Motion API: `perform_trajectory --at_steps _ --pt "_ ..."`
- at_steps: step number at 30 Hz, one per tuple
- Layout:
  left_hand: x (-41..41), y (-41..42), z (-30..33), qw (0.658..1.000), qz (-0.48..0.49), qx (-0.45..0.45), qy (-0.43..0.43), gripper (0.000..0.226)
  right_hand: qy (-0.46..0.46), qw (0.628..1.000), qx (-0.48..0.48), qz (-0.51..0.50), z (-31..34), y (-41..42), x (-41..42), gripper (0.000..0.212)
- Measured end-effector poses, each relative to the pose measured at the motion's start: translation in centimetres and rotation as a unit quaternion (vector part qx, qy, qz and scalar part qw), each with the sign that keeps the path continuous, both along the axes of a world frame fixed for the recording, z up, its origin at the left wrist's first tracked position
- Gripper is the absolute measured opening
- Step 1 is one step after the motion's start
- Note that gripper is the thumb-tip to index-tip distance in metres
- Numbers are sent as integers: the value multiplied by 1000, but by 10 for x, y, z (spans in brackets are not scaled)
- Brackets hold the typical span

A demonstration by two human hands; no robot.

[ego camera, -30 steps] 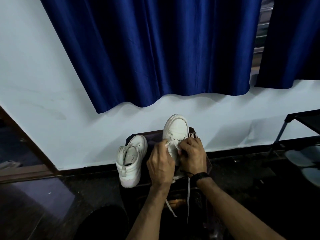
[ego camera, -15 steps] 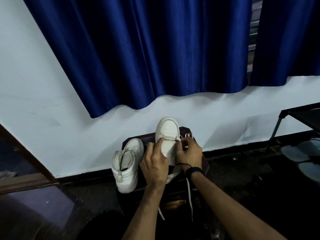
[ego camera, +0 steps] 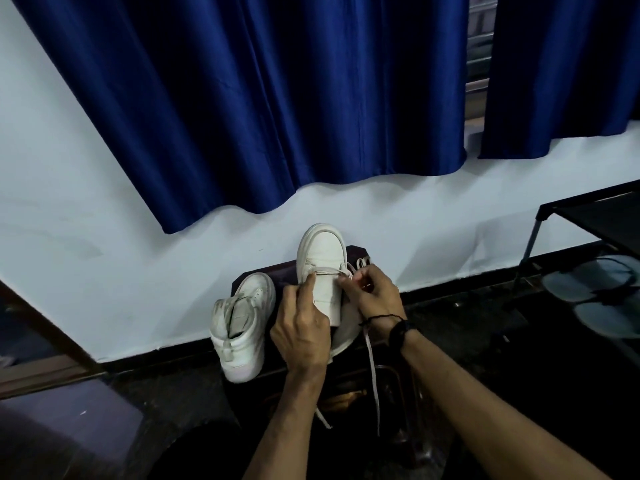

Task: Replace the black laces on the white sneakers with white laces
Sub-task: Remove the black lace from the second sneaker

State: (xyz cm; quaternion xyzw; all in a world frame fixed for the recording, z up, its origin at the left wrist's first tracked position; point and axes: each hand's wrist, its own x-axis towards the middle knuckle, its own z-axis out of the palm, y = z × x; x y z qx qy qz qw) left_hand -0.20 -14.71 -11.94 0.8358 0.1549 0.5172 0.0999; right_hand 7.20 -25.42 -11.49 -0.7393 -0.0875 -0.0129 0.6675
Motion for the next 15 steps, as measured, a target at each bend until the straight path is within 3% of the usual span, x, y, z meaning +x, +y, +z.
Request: perform_trajectory --at_steps 2,3,7,11,15 --pt "-2 2 -3 1000 5 -15 4 43 56 988 138 48 1 -4 -1 9" --pt "-2 5 -4 1000 2 -26 2 44 67 982 162 64 1 -7 -1 12" --pt "-5 13 -6 998 -20 -52 -6 46 41 990 52 121 4 -14 3 16" --pt "-8 13 -5 998 -5 -54 -14 45 -18 996 -47 68 14 -17 -1 16" --pt "-9 10 -6 999 -2 -27 -24 40 -94 994 -47 30 21 -18 -14 31"
